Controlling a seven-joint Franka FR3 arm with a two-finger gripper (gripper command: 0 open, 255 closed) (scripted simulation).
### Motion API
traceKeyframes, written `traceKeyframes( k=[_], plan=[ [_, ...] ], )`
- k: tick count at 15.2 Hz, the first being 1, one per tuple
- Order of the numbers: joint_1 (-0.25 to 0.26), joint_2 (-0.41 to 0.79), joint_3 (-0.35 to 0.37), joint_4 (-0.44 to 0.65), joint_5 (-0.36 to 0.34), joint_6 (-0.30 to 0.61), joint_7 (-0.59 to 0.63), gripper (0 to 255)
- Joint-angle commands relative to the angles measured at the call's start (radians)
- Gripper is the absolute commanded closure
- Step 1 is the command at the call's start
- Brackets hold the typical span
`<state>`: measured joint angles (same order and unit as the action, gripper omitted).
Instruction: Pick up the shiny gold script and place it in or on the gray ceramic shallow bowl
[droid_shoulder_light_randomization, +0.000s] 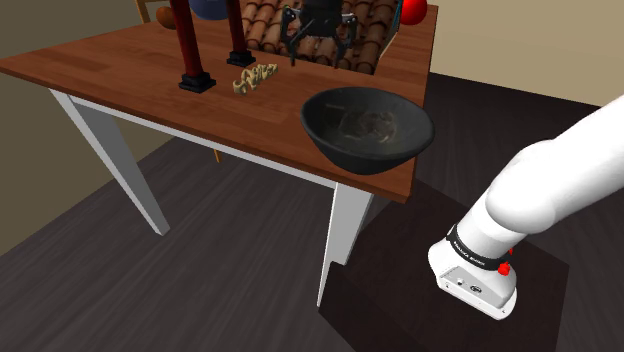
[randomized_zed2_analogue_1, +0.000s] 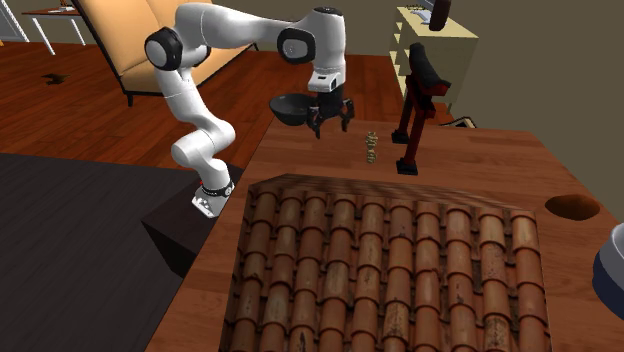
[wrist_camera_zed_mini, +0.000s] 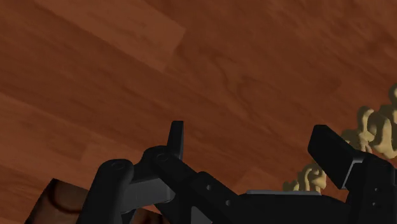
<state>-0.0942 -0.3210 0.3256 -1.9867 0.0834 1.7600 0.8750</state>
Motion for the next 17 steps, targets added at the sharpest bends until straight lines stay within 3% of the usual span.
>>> traceKeyframes(
  k=[1, 5, 9, 17],
  plan=[
    [-0.014, 0.09, 0.04, 0.095, -0.029, -0.012, 0.119, 0],
    [-0.018, 0.28, 0.1, 0.291, -0.114, -0.045, 0.342, 0],
    [0.018, 0.483, 0.123, 0.523, -0.214, -0.113, 0.542, 0],
    [0.012, 0.471, 0.114, 0.405, -0.209, -0.007, 0.541, 0]
  ],
)
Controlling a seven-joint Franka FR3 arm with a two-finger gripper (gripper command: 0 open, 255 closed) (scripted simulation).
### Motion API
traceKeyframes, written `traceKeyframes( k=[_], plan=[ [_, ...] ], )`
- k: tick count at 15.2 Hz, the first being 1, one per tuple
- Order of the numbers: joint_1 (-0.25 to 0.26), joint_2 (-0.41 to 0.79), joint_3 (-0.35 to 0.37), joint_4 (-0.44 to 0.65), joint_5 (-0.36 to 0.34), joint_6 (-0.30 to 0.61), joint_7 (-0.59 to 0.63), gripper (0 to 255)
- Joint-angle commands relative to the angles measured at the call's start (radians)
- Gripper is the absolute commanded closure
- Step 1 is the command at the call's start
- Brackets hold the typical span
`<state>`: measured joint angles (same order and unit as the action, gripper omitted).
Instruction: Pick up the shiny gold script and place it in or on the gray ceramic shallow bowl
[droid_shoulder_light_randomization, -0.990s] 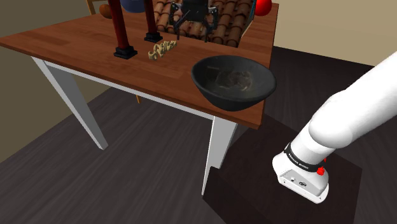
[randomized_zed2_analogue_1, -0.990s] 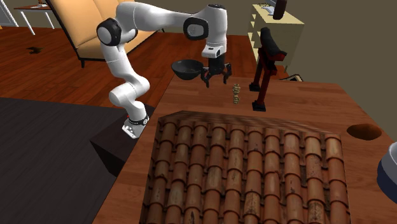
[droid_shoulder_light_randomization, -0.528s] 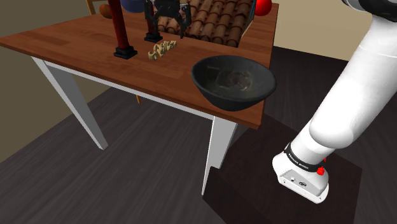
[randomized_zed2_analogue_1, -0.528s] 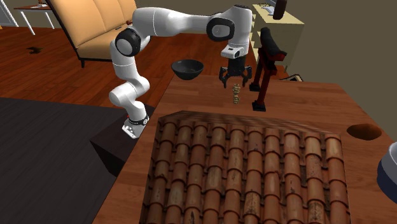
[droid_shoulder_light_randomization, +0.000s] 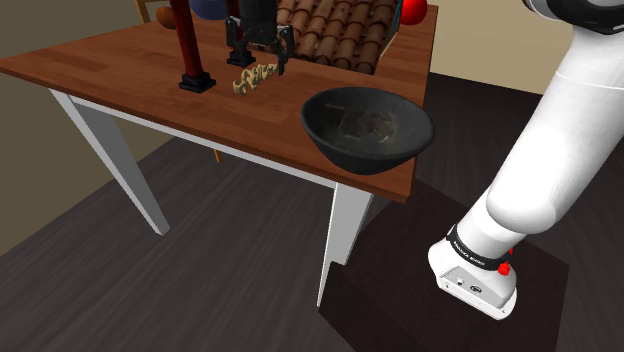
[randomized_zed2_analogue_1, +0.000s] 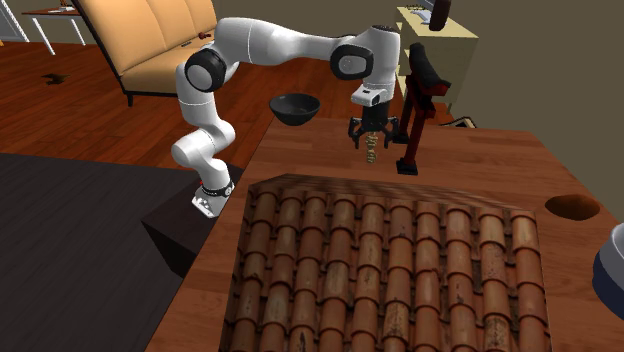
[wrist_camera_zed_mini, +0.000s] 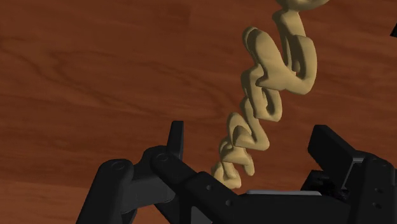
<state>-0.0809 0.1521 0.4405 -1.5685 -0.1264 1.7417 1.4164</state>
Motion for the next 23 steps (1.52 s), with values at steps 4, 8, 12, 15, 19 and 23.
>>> traceKeyframes(
  k=[4, 8, 12, 15, 19, 23],
  plan=[
    [-0.001, -0.002, -0.001, -0.013, 0.001, 0.011, -0.001, 0],
    [-0.001, -0.002, -0.001, -0.012, 0.001, 0.011, -0.001, 255],
    [-0.001, -0.002, -0.001, -0.013, 0.001, 0.011, -0.001, 255],
    [-0.001, -0.002, -0.001, -0.012, 0.001, 0.011, -0.001, 255],
    [0.0, 0.001, 0.0, 0.018, 0.0, -0.016, -0.002, 255],
    [0.005, 0.011, 0.002, 0.084, -0.004, -0.074, -0.003, 255]
  ],
)
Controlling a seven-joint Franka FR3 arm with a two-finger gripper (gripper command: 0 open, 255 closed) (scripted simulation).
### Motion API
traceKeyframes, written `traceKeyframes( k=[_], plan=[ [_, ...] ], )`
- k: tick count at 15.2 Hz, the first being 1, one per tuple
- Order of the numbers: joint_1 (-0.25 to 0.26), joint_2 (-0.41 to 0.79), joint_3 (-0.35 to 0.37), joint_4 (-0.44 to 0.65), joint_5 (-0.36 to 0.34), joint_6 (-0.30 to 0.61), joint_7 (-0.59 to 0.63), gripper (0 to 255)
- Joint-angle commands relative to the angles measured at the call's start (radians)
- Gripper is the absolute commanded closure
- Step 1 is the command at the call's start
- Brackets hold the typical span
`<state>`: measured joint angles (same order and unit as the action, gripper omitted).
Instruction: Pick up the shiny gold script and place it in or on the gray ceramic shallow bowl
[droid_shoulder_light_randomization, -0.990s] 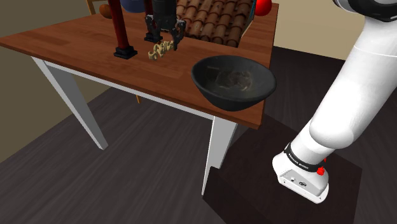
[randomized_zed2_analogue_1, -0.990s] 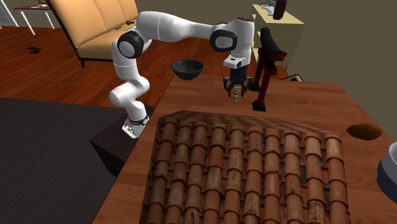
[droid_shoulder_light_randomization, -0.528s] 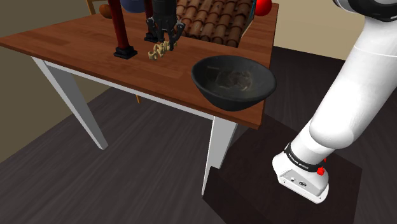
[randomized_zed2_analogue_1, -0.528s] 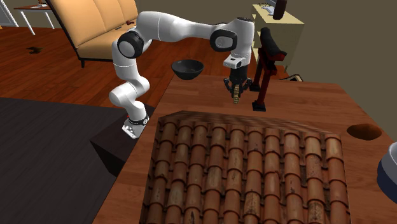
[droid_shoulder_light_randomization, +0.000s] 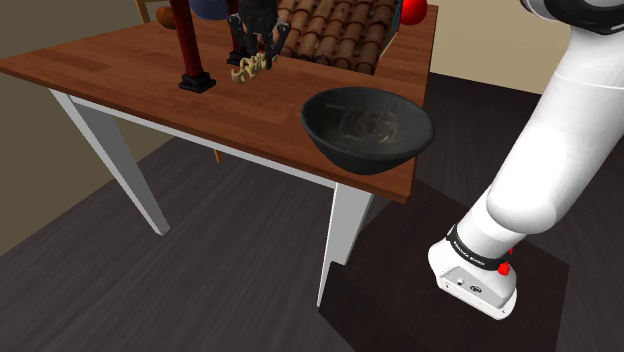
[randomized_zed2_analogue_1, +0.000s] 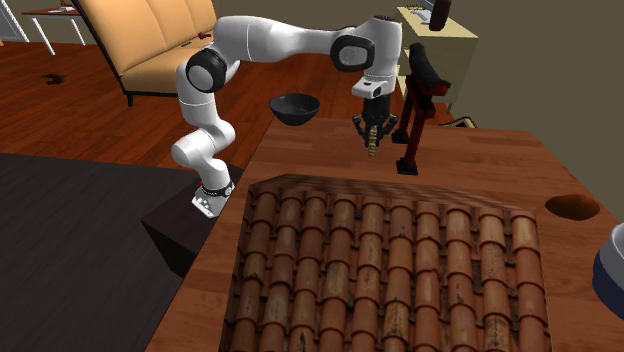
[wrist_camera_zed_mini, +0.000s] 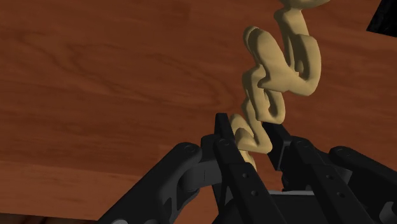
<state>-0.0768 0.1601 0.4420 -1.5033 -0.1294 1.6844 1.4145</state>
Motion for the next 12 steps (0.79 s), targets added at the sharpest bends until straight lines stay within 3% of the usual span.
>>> traceKeyframes(
  k=[1, 12],
  plan=[
    [0.002, 0.006, 0.001, 0.037, -0.002, -0.031, -0.001, 255],
    [0.03, 0.067, 0.008, 0.267, -0.031, -0.207, 0.002, 255]
  ],
)
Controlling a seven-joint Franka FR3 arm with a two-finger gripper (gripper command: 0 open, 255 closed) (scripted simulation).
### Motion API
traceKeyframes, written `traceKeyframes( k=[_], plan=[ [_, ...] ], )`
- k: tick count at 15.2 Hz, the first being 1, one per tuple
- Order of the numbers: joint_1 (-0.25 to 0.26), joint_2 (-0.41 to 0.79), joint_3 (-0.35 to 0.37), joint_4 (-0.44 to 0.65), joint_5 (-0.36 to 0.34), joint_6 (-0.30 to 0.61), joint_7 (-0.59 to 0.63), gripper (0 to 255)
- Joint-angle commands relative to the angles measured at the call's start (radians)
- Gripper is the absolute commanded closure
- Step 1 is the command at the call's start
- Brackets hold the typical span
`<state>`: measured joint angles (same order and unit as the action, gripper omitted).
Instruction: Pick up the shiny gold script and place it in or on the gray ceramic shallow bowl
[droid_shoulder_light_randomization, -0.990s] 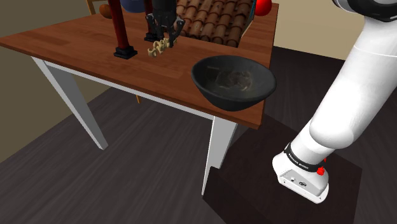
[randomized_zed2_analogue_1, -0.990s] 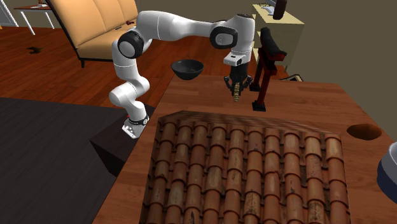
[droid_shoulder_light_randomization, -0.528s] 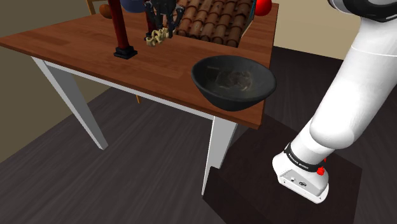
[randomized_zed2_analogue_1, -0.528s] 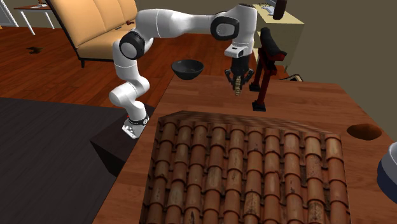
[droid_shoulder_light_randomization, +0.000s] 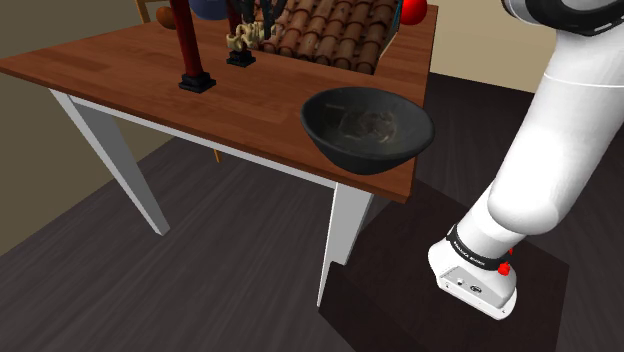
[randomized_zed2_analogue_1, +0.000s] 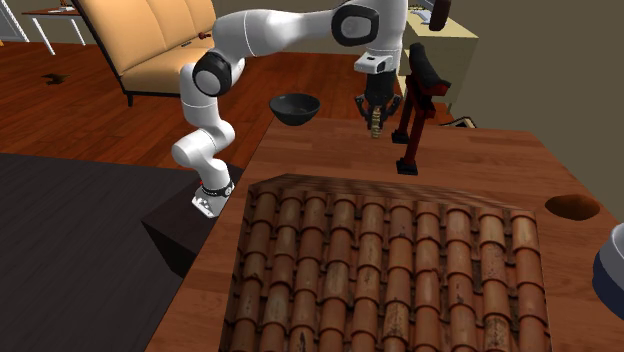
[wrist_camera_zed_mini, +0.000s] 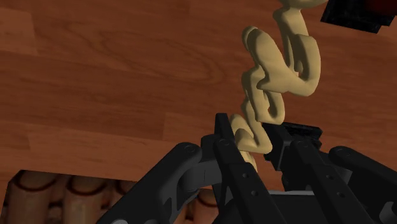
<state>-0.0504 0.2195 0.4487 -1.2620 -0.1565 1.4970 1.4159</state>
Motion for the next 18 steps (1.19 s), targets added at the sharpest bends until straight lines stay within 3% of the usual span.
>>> traceKeyframes(
  k=[1, 11, 14, 18],
  plan=[
    [0.008, 0.016, 0.002, 0.051, -0.008, -0.037, 0.001, 255],
    [0.082, 0.146, 0.005, 0.381, -0.076, -0.245, 0.006, 255],
    [0.017, -0.04, 0.018, 0.122, 0.009, -0.16, 0.016, 255],
    [-0.015, -0.233, 0.014, -0.105, 0.1, -0.107, 0.014, 255]
  ],
)
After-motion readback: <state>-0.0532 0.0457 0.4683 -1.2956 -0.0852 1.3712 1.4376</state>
